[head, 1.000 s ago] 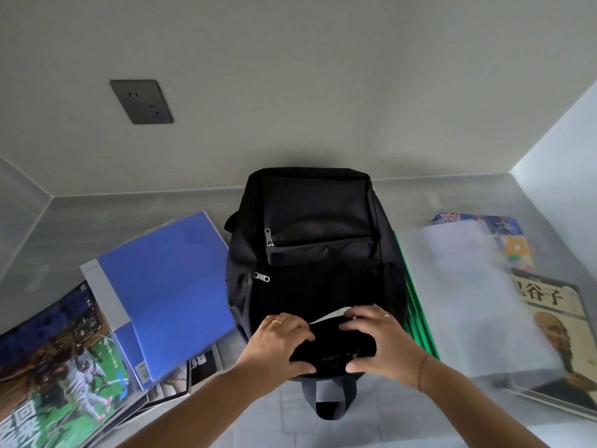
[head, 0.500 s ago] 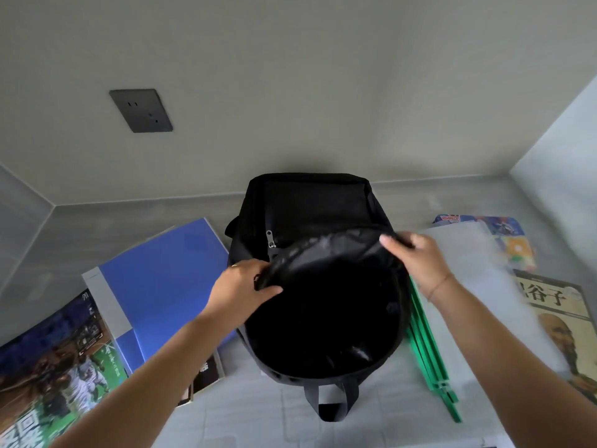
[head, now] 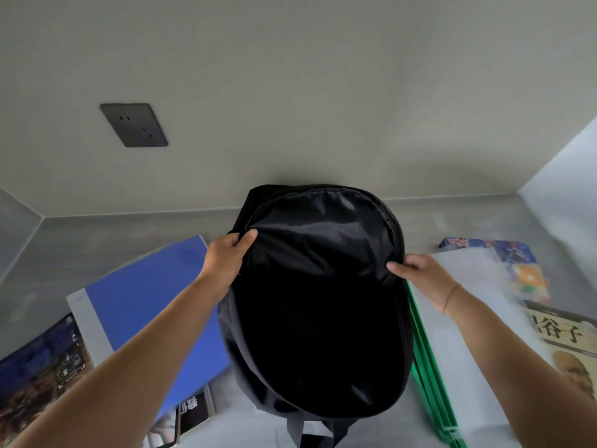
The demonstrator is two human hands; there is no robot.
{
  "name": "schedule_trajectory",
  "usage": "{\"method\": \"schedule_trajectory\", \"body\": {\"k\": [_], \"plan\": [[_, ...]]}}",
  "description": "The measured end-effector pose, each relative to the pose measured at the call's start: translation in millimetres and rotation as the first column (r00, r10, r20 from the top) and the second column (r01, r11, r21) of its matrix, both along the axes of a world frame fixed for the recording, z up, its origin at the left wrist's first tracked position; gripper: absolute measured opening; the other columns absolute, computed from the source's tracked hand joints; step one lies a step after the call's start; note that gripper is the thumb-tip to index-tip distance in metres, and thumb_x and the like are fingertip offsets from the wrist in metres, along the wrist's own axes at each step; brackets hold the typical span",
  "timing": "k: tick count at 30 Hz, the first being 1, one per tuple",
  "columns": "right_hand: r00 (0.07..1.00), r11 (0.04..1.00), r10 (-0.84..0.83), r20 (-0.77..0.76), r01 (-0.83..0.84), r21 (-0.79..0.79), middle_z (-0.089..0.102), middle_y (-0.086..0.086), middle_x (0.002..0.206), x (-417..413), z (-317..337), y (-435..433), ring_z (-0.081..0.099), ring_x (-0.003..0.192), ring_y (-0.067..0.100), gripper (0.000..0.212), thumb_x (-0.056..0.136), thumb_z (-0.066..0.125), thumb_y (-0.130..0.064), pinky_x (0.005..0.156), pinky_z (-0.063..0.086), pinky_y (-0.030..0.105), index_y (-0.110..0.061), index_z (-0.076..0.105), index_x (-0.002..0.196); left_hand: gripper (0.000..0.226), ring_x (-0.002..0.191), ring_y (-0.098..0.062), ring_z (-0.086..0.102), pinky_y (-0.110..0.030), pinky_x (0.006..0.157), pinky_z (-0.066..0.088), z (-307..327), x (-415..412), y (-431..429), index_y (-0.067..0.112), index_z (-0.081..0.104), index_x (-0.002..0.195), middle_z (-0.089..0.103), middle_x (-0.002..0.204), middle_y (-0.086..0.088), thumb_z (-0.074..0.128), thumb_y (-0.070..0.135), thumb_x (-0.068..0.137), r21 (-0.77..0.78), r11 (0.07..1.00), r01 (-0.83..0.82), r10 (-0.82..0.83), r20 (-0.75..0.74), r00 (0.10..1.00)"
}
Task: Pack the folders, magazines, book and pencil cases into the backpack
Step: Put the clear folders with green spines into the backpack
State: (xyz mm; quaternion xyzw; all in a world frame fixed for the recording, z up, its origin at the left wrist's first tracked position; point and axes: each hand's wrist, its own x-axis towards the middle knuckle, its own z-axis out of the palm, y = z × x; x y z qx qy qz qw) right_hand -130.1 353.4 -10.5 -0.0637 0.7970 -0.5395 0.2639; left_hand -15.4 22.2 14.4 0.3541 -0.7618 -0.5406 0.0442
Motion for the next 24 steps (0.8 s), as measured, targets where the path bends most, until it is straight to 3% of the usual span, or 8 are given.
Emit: {"method": "schedule_trajectory", "body": {"k": [3,5,8,10,13,18,21,24], "plan": [[0.985,0.983,-0.174,0.014,0.175,-0.047,0.06,-0.005,0.062,-30.8,-3.2,-19.6,0.053,0.063,0.009,0.022,0.09,0.06,-0.02,0.062,0.044,0.017,-0.009,0.06,0.071,0.052,0.053,-0.016,0.034,-0.027,0.049,0.028,-5.0,-9.1,-4.2,0.009,0.039,0.061,0.032,0.058,-0.004,0.054,0.049,0.089,-0.037,0.998,-0.051,0.052,0.039,0.998],[0.961,0.961,-0.276,-0.015,0.276,-0.008,0.045,0.005,0.062,-47.0,-7.9,-36.6,0.04,0.058,0.015,0.027,0.088,0.062,-0.029,0.054,0.035,0.023,-0.01,0.056,0.069,0.06,0.06,-0.022,0.044,-0.03,0.054,0.034,-13.1,-15.1,-10.3,-0.004,0.051,0.072,0.043,0.066,-0.01,0.054,0.054,0.087,-0.021,0.995,-0.098,0.099,0.054,0.994],[0.943,0.936,-0.319,-0.098,0.329,0.126,0.029,0.001,0.053,-56.1,-25.4,-54.6,0.028,0.053,0.016,0.047,0.085,0.065,-0.033,0.052,0.023,0.03,-0.017,0.036,0.051,0.06,0.067,-0.024,0.049,-0.033,0.058,0.039,-25.9,-19.9,-12.0,-0.004,0.061,0.083,0.051,0.075,-0.011,0.054,0.056,0.086,-0.05,0.989,-0.14,0.144,0.088,0.986],[0.939,0.913,-0.328,-0.101,0.342,0.224,0.04,0.001,0.051,-53.9,-35.0,-59.4,0.041,0.055,0.018,0.041,0.084,0.066,-0.036,0.057,0.031,0.028,-0.016,0.049,0.052,0.056,0.066,-0.025,0.049,-0.033,0.057,0.038,-36.4,-19.6,-9.0,0.0,0.06,0.078,0.049,0.072,-0.013,0.054,0.055,0.086,-0.082,0.987,-0.142,0.151,0.117,0.982],[0.936,0.893,-0.325,-0.139,0.352,0.281,0.061,0.001,0.067,-47.7,-39.6,-58.1,0.056,0.069,0.019,0.024,0.083,0.067,-0.035,0.066,0.039,0.025,-0.013,0.067,0.074,0.044,0.071,-0.021,0.055,-0.031,0.062,0.043,-45.0,-16.2,-2.8,0.01,0.061,0.081,0.058,0.074,-0.005,0.054,0.052,0.088,-0.165,0.981,-0.098,0.122,0.137,0.983],[0.895,0.901,-0.372,-0.247,0.412,0.136,0.064,-0.002,0.098,-35.6,-21.3,-33.1,0.058,0.091,0.014,0.03,0.081,0.067,-0.027,0.086,0.044,0.027,-0.012,0.064,0.107,0.048,0.091,-0.018,0.058,-0.032,0.073,0.045,-31.8,-10.2,6.6,0.014,0.05,0.118,0.06,0.103,0.0,0.061,0.047,0.085,-0.256,0.952,-0.17,0.174,-0.007,0.985],[0.855,0.866,-0.434,-0.285,0.483,0.129,0.064,0.001,0.107,-21.6,-13.5,11.1,0.059,0.102,0.018,0.035,0.084,0.064,-0.027,0.093,0.043,0.029,-0.012,0.062,0.116,0.045,0.105,-0.017,0.055,-0.033,0.084,0.046,-12.3,-12.1,25.4,0.015,0.047,0.122,0.056,0.115,-0.001,0.06,0.041,0.088,-0.269,0.937,-0.221,0.178,-0.176,0.968],[0.814,0.806,-0.436,-0.383,0.543,0.236,0.063,0.012,0.117,0.0,-18.7,74.4,0.058,0.11,0.029,0.034,0.085,0.065,-0.026,0.095,0.041,0.034,-0.008,0.062,0.115,0.026,0.1,-0.007,0.054,-0.018,0.083,0.044,16.7,-10.2,77.1,0.021,0.051,0.115,0.056,0.111,0.006,0.054,0.034,0.093,-0.2,0.97,-0.141,0.073,-0.314,0.947]]}}
